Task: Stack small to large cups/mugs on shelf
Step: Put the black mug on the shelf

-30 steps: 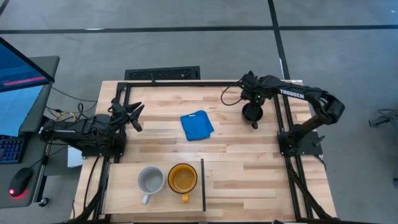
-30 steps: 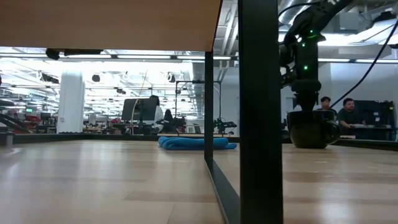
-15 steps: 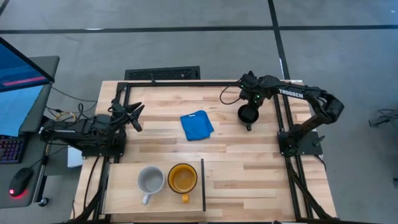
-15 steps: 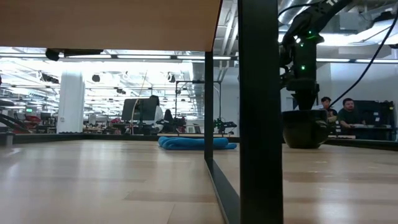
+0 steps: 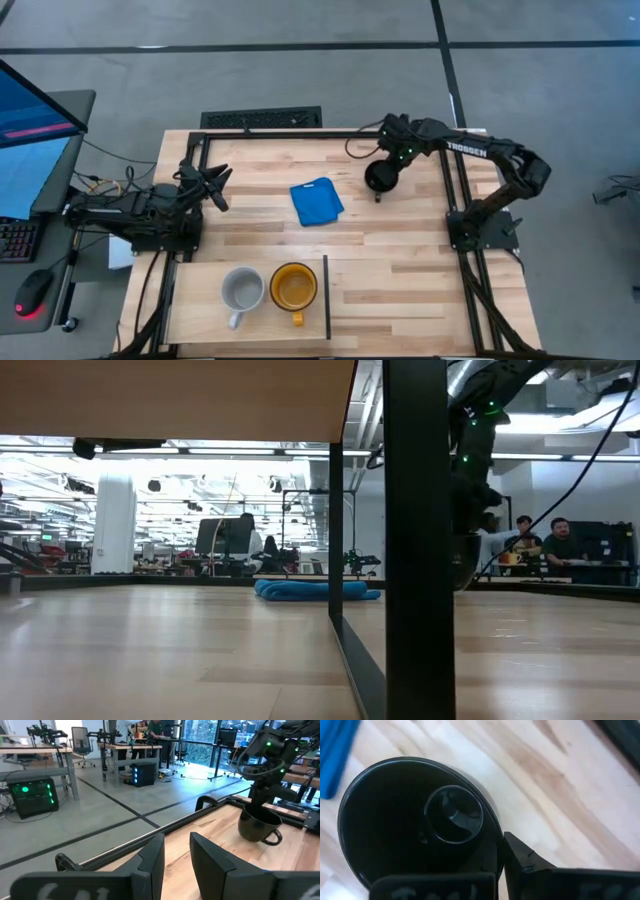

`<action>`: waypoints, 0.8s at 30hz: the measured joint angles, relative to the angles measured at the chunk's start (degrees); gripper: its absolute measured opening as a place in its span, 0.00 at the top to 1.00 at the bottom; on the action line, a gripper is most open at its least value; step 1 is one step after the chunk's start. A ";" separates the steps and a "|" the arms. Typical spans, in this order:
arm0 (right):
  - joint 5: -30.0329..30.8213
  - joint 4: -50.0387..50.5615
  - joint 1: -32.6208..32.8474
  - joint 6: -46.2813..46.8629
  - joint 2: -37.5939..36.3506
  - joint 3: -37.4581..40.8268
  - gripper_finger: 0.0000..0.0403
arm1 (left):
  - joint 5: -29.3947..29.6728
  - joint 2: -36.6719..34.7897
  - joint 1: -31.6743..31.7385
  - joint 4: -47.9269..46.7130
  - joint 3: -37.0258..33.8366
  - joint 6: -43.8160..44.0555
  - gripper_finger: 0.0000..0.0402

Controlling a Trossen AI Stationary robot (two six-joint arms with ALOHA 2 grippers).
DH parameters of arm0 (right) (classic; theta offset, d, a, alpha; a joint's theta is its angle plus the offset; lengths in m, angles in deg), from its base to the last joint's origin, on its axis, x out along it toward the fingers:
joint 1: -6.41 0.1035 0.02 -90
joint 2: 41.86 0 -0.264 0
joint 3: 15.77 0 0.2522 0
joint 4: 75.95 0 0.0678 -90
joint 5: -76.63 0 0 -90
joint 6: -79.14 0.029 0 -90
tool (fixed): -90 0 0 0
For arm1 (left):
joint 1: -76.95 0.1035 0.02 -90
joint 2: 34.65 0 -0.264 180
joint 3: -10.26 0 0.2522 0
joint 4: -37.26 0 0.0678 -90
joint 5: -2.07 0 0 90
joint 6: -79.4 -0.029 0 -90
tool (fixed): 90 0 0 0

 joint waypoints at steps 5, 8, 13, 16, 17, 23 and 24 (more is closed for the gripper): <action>-3.10 -1.20 1.82 3.01 2.16 0.00 0.95 | -0.50 0.00 -0.02 0.02 0.00 1.48 0.79; -3.94 -1.79 3.14 3.16 4.63 -0.36 0.95 | -0.52 -0.02 -0.02 -0.35 0.00 3.30 0.79; -5.69 -4.03 5.37 3.95 9.33 -2.87 0.95 | -1.19 0.00 -0.02 -2.12 0.00 5.12 0.79; -5.95 -4.50 6.67 4.02 12.22 -7.13 0.95 | -1.99 -0.02 -0.02 -2.76 0.00 6.40 0.79; -6.13 -4.24 6.96 3.96 13.22 -8.84 0.95 | -2.01 -0.02 -0.02 -3.07 0.00 6.83 0.79; -6.06 -5.10 8.78 4.00 20.39 -19.89 0.95 | -2.03 0.00 -0.02 -3.52 0.00 9.24 0.79; -6.39 -5.27 9.07 3.99 21.88 -21.59 0.95 | -2.03 0.00 -0.02 -3.52 0.00 9.47 0.79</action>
